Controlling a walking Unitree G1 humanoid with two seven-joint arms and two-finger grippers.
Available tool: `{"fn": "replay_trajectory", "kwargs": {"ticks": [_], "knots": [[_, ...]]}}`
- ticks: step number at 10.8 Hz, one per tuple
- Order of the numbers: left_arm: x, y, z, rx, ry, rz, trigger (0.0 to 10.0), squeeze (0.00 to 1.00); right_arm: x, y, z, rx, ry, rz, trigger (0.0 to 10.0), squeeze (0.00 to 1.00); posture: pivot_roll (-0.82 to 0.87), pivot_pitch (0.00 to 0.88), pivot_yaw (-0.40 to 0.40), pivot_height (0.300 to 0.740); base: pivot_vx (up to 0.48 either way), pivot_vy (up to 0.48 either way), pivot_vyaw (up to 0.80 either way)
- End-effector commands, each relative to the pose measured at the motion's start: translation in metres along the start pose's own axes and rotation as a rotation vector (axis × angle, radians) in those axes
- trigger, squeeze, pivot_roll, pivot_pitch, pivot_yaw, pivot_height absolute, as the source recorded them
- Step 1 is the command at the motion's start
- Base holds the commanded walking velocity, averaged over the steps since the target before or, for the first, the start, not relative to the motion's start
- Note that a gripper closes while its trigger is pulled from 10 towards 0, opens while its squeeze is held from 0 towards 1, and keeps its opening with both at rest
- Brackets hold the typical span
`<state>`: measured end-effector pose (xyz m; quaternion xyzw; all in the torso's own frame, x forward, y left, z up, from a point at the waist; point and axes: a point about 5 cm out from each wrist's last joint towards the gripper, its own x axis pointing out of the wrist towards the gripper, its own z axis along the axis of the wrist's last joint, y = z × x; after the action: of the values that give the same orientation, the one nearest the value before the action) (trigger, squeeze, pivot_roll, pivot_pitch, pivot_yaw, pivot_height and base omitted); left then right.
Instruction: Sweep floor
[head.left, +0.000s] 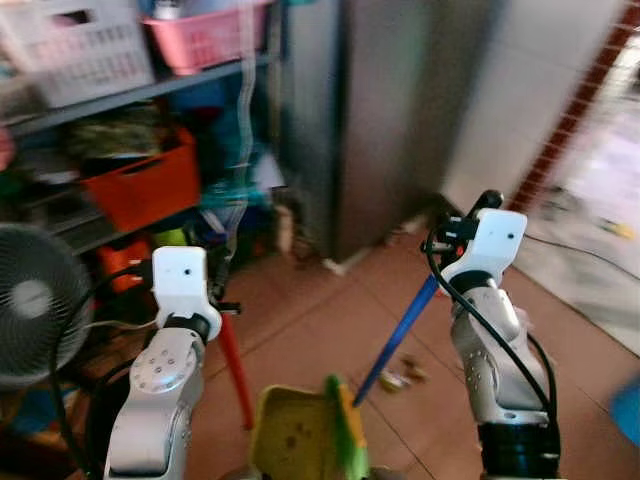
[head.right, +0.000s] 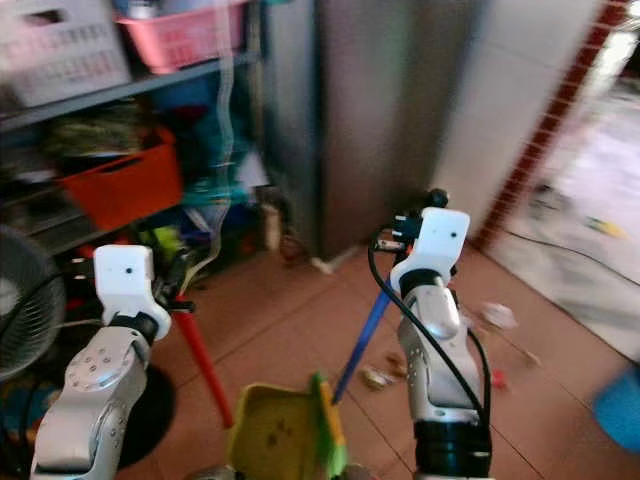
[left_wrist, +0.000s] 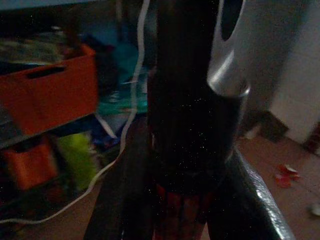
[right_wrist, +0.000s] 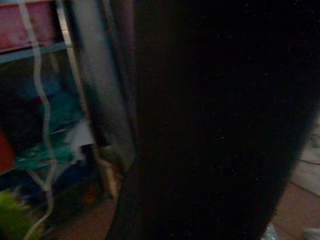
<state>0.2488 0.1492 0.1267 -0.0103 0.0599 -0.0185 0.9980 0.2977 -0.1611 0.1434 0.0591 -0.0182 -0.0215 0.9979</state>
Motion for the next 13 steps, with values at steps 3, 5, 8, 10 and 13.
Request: {"fn": "replay_trajectory", "kwargs": {"ticks": [3, 5, 8, 10, 13], "knots": [[0.010, -0.004, 0.027, 0.055, -0.134, -0.056, 10.0, 0.00, 0.006, -0.001, 0.006, -0.012, -0.026, 0.002, 10.0, 0.00, 0.02, 0.010, -0.016, 0.740, 0.000, 0.000, -0.80], [0.007, -0.002, 0.026, 0.031, -0.134, -0.074, 10.0, 0.00, 0.004, -0.001, 0.007, -0.025, -0.030, 0.003, 10.0, 0.00, 0.00, 0.021, 0.001, 0.740, 0.000, 0.000, -0.80], [0.005, -0.008, 0.019, 0.016, -0.109, -0.100, 10.0, 0.00, -0.001, -0.004, 0.008, -0.053, -0.048, 0.016, 10.0, 0.00, -0.02, 0.029, 0.011, 0.740, 0.000, -0.314, -0.44], [0.006, -0.007, 0.020, 0.014, -0.114, -0.101, 10.0, 0.00, -0.001, -0.001, 0.009, -0.047, -0.047, 0.020, 10.0, 0.00, -0.02, 0.035, 0.013, 0.740, 0.000, -0.337, 0.00], [0.005, -0.008, 0.019, 0.009, -0.110, -0.101, 10.0, 0.00, -0.001, 0.005, 0.011, -0.040, -0.053, 0.057, 10.0, 0.00, -0.02, 0.038, 0.012, 0.740, 0.000, -0.368, 0.00]]}}
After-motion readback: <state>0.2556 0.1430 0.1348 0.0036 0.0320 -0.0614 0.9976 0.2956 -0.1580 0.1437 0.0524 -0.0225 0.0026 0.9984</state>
